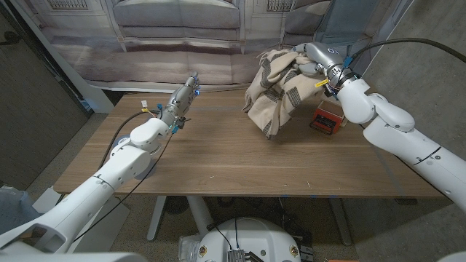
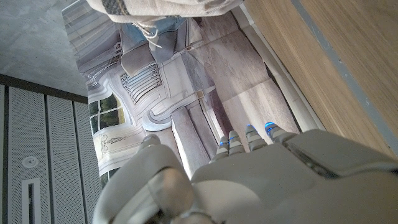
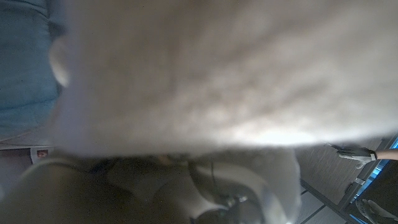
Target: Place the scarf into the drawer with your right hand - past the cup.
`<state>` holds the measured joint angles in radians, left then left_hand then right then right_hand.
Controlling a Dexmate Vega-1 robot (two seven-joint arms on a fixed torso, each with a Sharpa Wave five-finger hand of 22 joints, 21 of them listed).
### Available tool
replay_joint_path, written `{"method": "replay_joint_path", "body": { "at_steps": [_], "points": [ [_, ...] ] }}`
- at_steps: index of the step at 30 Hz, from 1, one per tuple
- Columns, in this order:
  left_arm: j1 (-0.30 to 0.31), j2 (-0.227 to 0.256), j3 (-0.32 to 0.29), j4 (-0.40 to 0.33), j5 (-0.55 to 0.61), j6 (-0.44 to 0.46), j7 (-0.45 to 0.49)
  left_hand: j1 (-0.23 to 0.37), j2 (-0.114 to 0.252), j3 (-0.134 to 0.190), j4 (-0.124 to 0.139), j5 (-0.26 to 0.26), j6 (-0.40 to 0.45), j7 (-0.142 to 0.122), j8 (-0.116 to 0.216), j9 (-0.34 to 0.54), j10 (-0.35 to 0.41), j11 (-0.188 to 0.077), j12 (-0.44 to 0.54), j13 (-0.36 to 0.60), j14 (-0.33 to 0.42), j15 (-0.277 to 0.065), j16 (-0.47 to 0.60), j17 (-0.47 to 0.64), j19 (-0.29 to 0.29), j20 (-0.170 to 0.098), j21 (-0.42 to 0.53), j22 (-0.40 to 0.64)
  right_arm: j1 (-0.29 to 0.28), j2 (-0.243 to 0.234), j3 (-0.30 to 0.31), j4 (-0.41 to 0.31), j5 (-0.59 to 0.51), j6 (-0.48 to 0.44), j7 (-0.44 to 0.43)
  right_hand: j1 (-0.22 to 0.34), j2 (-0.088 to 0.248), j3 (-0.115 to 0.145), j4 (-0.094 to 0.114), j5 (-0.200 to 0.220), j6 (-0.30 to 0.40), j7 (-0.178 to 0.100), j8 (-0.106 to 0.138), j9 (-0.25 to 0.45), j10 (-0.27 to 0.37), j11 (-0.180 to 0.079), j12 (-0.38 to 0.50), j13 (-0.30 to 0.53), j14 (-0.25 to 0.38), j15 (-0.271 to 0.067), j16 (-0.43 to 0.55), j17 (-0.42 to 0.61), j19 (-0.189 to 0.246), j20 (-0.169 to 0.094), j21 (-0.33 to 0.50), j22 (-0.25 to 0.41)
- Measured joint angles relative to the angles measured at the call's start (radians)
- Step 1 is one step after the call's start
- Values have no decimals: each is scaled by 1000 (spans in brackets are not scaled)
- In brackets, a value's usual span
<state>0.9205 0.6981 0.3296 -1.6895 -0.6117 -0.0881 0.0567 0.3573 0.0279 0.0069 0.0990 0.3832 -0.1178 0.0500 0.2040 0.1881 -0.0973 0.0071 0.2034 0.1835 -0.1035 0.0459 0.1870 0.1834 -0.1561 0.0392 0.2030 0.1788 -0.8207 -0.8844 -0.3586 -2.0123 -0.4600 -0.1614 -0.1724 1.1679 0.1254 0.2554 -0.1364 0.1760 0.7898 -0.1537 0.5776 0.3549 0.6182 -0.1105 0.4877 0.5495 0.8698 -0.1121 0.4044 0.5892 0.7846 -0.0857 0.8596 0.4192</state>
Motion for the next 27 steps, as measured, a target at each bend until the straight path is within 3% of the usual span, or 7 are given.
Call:
{"method": "replay_joint_path", "body": {
  "at_steps": [27],
  "points": [
    [-43,-18,22,33,9,12,-16,4,4,-8,0,0,0,0,0,0,0,0,0,0,0,0,0,0,0,0,0,0,26,-37,39,-3,58,-113,-8,-1,1,10,-1,-3,0,0,0,5,4,-4,-10,14,-2,2,-5,12,-20,2,29,0]
  ]
}}
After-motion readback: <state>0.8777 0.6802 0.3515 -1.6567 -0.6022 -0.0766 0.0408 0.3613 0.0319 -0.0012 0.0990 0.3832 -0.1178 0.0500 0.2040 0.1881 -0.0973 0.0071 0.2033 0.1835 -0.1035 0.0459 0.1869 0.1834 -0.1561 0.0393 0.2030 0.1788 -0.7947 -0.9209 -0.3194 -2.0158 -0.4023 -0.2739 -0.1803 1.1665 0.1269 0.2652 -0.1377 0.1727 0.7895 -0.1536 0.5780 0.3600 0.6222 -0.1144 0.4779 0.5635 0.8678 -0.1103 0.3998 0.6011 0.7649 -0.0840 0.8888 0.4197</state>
